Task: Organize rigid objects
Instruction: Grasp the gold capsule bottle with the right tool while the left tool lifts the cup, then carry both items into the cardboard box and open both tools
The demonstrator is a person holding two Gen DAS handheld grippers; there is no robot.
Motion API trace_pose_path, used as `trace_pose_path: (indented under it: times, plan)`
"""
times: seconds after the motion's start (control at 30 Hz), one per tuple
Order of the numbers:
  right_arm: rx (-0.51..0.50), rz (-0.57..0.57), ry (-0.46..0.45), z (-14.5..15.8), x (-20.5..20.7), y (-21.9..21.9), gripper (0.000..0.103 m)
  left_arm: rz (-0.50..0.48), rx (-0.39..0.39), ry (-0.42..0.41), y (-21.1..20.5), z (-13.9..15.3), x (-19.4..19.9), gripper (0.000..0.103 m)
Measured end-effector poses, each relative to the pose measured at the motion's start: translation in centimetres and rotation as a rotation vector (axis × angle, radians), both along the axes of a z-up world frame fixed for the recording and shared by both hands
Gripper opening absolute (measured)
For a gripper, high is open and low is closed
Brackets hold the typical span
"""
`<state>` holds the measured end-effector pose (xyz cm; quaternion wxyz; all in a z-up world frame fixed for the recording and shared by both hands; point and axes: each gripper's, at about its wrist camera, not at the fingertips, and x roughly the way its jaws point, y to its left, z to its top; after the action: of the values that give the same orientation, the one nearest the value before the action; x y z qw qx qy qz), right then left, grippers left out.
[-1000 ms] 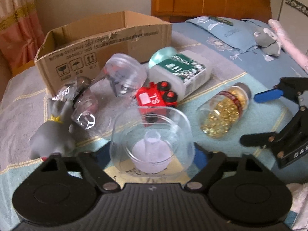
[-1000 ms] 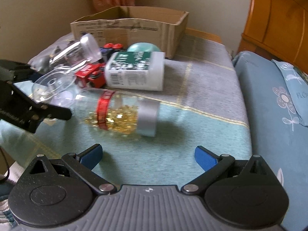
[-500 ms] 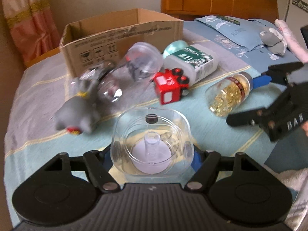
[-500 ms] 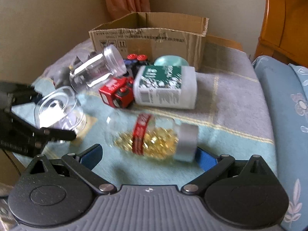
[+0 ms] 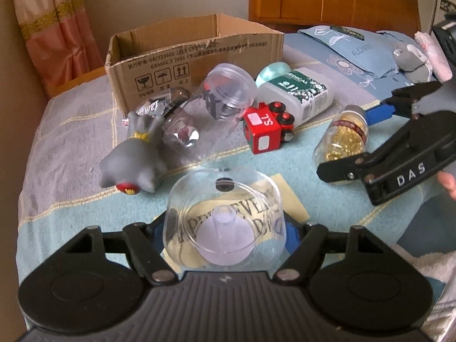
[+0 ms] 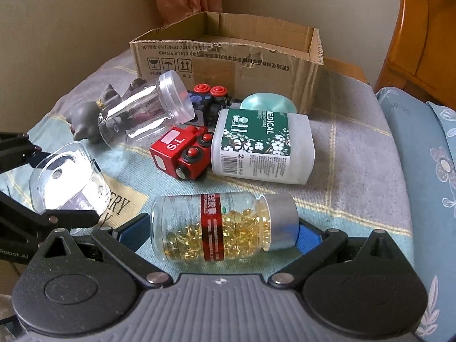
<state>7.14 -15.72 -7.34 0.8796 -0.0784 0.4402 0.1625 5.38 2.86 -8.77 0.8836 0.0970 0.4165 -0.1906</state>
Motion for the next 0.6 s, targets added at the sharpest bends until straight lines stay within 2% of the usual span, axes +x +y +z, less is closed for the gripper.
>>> trace_pose_path:
  times: [0.13, 0.3, 0.6]
  plan:
    - [-0.028, 0.007, -0.005, 0.1, -0.2, 0.3, 0.096, -0.004, -0.013, 0.006, 0.1, 0.2, 0.2, 0.074]
    - [-0.029, 0.028, 0.011, 0.4, -0.2, 0.2, 0.096, -0.011, -0.006, 0.025, 0.0, 0.6, 0.3, 0.073]
    - [0.012, 0.109, 0.014, 3.4, 0.0, -0.9, 0.096, -0.063, -0.021, 0.055, 0.1, 4.5, 0.6, 0.073]
